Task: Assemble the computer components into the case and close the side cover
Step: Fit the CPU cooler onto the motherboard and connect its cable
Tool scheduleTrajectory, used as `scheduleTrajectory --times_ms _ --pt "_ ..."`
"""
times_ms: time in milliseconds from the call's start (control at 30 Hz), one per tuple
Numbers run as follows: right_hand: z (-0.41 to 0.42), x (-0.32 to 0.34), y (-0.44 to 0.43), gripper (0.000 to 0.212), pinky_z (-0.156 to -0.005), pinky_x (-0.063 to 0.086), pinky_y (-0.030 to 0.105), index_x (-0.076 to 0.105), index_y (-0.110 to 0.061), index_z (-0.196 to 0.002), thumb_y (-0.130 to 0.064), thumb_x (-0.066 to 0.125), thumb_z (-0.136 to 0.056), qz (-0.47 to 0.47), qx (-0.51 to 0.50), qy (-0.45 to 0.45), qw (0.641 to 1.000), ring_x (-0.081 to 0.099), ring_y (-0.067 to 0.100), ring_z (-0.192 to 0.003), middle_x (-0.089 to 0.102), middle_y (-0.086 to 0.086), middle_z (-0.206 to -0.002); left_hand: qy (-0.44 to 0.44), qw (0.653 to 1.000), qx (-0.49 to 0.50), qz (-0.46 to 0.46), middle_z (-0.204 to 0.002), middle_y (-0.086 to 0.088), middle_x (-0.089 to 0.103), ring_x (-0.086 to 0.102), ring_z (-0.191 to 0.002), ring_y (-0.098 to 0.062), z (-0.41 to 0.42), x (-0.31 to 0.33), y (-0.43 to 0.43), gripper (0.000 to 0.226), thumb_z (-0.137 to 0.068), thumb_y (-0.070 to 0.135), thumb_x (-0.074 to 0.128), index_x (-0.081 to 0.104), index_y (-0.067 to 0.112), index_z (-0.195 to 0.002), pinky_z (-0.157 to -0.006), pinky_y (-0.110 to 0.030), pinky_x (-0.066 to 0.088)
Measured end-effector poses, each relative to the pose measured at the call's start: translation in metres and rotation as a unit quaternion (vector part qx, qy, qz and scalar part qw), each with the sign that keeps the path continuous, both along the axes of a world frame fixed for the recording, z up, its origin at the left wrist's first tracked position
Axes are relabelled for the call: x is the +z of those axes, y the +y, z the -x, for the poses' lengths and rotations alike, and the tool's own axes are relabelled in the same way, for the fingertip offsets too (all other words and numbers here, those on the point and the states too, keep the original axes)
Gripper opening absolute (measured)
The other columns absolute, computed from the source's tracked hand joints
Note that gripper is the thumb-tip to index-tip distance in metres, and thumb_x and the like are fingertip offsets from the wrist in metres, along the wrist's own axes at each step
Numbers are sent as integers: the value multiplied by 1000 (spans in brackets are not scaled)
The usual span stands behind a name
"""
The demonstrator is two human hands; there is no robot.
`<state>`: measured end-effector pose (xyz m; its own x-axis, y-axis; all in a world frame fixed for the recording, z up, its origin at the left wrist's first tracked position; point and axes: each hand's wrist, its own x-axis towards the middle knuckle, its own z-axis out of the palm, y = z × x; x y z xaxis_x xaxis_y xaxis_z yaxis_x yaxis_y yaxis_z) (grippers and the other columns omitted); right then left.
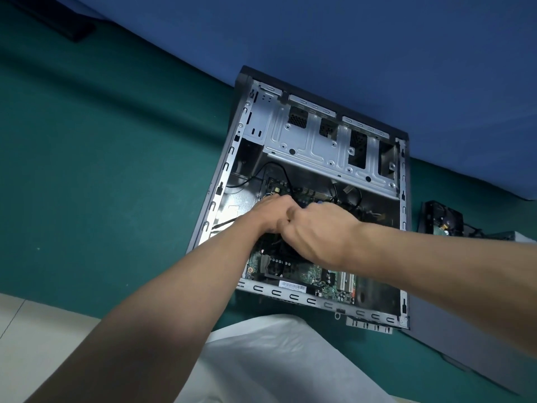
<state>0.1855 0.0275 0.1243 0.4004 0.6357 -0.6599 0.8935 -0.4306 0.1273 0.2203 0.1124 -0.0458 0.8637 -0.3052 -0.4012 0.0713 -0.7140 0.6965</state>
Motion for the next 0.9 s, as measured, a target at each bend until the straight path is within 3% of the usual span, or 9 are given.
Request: scheduleTrajectory --times_ms 100,200,267,333,367,500,600,733,900 --pt "0 0 -3 26 -54 35 33 54 -13 -82 -16 33 -97 9 147 -10 989 39 16 -47 48 0 -61 -7 999 19 27 -48 5 38 33 -48 -10 4 3 1 31 -75 15 44 44 22 -45 -46 -25 25" --pt "9 -12 3 14 -58 37 31 53 -14 -82 -19 44 -92 -44 -108 14 993 47 21 -57 35 0 -60 -3 1000 9 26 -48 4 41 34 -51 -10 2 1 1 29 -74 18 46 48 24 -46 -49 -26 28" --pt "6 -23 11 10 -55 39 26 54 -10 -89 -17 47 -91 -99 -446 34 889 53 22 -65 41 2 -65 3 1000 7 16 -49 2 49 39 -54 -10 0 -2 1 33 -77 9 51 47 19 -47 -51 -27 29" --pt "-4 -26 10 12 -47 36 22 56 -4 -95 -11 47 -92 -129 -629 74 763 51 17 -63 52 5 -74 3 1000 3 22 -44 7 49 40 -51 -5 0 -1 1 35 -78 9 50 55 26 -47 -51 -26 29" --pt "-7 -25 8 13 -46 35 22 57 -3 -95 -11 46 -93 -115 -630 97 762 51 16 -64 54 6 -77 1 1000 -2 30 -42 12 48 41 -49 -5 1 1 1 37 -78 12 50 56 33 -48 -51 -26 29" --pt "-3 -14 -8 22 -57 38 32 55 -6 -111 -18 44 -96 -25 -191 6 981 47 23 -68 59 10 -96 8 1000 -1 24 -52 10 50 46 -57 -10 1 2 1 29 -75 15 48 53 30 -50 -56 -28 36" --pt "2 -11 -9 25 -53 34 34 60 -9 -101 -13 37 -96 -18 84 -36 996 40 22 -57 60 8 -89 12 1000 9 27 -48 10 34 30 -50 -12 3 1 1 31 -70 6 47 42 24 -46 -50 -28 27" --pt "0 -14 8 15 -48 31 25 58 -6 -95 -10 45 -90 -43 -161 35 985 38 19 -54 38 6 -68 11 1000 -1 -7 -54 4 44 37 -57 -15 1 1 2 31 -76 6 51 43 19 -49 -55 -30 32" --pt "-19 -19 17 12 -57 42 27 53 -3 -103 -8 45 -96 -31 -465 107 878 52 25 -73 55 14 -93 7 1000 8 10 -64 -4 57 52 -66 -24 0 0 0 21 -79 12 51 49 15 -58 -61 -34 43"
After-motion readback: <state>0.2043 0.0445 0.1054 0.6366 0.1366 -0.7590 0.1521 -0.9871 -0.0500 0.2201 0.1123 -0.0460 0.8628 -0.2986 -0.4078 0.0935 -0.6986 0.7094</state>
